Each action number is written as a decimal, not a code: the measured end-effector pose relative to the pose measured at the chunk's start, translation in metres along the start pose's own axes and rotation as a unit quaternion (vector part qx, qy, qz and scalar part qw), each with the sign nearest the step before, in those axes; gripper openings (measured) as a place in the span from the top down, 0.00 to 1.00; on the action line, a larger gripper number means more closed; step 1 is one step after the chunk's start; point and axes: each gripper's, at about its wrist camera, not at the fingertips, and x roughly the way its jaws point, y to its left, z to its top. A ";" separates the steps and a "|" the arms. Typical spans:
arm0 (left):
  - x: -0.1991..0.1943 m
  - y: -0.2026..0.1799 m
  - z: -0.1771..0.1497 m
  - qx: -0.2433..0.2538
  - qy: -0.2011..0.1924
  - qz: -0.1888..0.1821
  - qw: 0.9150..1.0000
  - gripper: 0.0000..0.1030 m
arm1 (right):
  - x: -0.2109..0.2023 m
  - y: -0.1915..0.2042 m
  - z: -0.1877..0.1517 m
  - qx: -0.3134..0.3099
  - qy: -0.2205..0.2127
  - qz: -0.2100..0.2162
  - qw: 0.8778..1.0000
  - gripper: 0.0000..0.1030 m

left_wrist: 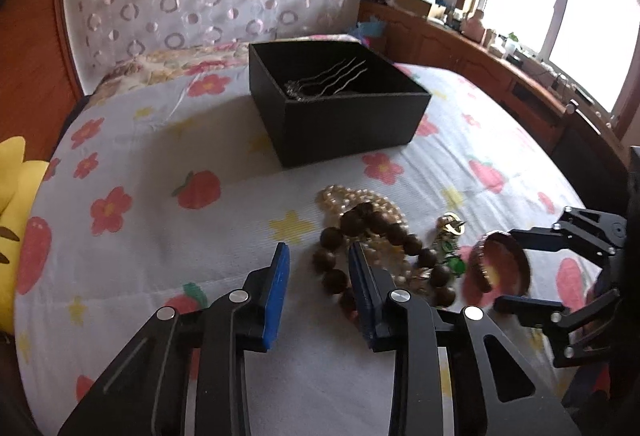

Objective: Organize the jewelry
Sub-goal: 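Close the left tool on the wooden bead bracelet while the right tool reaches the metal bangle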

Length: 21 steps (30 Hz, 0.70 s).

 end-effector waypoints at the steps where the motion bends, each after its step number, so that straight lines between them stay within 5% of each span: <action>1: 0.002 0.000 0.000 0.001 0.005 0.000 1.000 0.72 | 0.000 0.000 0.000 0.000 0.000 -0.001 1.000 0.42; 12: 0.012 -0.005 0.006 0.019 0.010 0.019 1.000 0.72 | 0.001 -0.001 0.000 0.003 0.000 0.000 1.000 0.42; 14: 0.013 -0.004 0.007 0.023 0.010 0.020 0.999 0.75 | 0.001 -0.001 0.000 0.003 0.000 -0.001 1.000 0.42; 16: 0.012 -0.005 0.005 0.027 0.009 0.019 0.999 0.87 | 0.001 -0.002 0.000 0.003 0.000 -0.001 1.000 0.42; 21: -0.003 -0.003 0.006 0.017 -0.018 0.011 1.000 0.88 | 0.001 -0.001 0.000 0.003 0.000 0.000 1.000 0.42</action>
